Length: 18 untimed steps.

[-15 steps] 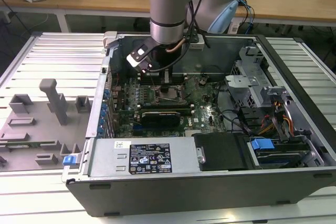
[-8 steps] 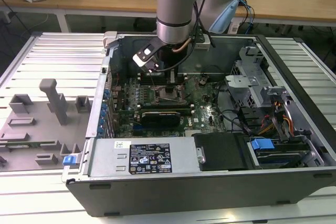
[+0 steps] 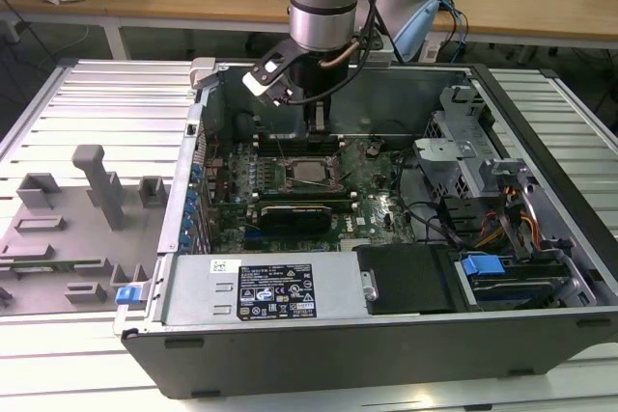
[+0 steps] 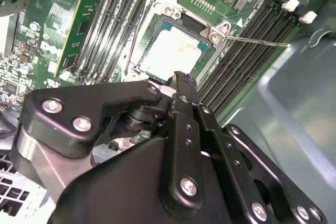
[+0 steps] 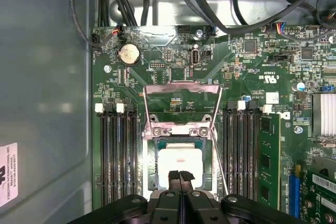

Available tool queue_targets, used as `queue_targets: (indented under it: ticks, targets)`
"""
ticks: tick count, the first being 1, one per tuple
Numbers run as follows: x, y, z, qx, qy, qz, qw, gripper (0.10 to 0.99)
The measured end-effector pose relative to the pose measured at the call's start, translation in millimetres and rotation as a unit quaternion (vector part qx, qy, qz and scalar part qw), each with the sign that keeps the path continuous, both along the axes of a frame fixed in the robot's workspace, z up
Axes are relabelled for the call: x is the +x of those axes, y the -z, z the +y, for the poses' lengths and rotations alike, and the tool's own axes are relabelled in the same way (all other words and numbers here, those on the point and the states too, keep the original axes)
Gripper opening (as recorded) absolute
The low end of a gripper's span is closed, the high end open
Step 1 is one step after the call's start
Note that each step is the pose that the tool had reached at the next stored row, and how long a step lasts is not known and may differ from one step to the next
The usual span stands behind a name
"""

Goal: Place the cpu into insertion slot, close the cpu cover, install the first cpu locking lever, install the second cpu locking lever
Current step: 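Place the cpu into insertion slot, then close the cpu cover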

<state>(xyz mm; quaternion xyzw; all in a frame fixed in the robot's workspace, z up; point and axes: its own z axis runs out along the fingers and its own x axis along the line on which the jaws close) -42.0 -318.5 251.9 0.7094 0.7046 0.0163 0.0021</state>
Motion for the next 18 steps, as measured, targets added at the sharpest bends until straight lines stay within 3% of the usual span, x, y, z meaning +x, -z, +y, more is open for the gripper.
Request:
queue_targets:
  ticks: [13,18]
  targets:
    - [0.0,-0.9,0.0,0.0,0.0,0.0,1.0,0.106]
    - [0.0,-9.5,0.6,-0.0052,0.0,0.0,1.0,0.106]
